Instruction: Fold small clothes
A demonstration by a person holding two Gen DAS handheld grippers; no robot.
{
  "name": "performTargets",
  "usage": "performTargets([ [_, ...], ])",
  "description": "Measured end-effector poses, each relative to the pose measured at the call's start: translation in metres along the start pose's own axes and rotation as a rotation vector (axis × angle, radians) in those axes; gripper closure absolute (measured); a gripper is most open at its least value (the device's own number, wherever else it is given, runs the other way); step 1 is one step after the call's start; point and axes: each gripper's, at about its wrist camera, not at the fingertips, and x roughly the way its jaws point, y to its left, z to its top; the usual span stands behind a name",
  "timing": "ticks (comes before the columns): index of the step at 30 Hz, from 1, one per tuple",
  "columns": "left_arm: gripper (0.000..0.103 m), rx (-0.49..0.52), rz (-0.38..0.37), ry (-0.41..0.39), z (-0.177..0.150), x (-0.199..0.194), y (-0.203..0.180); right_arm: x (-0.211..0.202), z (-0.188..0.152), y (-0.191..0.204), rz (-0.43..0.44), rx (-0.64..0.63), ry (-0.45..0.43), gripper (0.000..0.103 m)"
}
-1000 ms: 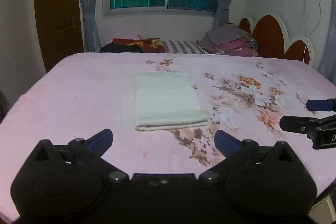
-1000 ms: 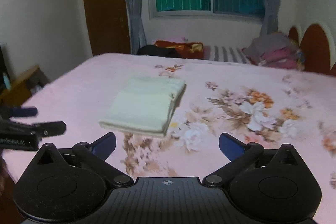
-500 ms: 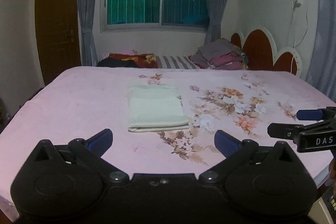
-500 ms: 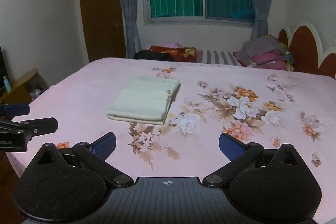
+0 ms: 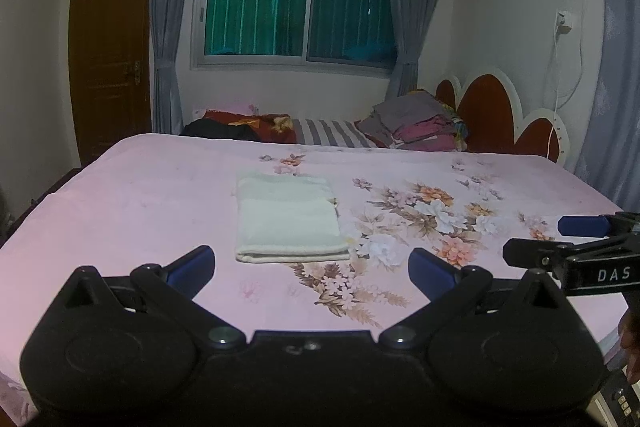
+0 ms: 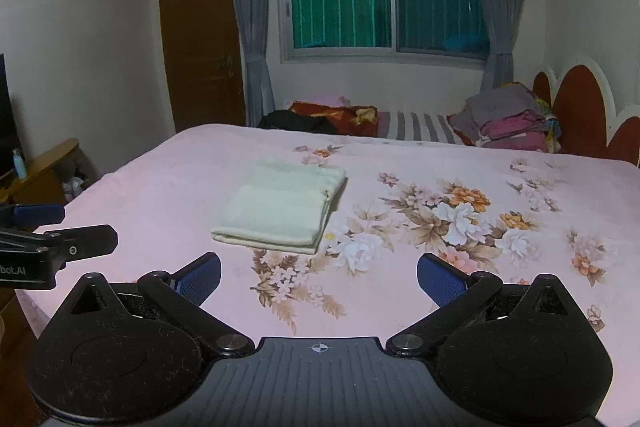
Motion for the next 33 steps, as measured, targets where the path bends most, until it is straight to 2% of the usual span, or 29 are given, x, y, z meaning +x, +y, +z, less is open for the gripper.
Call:
performTargets([
  [33, 0.000, 0.011, 0.005, -0.011, 0.0038, 0.0018, 0.0043, -0.0047, 0.0052, -0.0011, 0.005, 0.002, -0.009, 0.000],
])
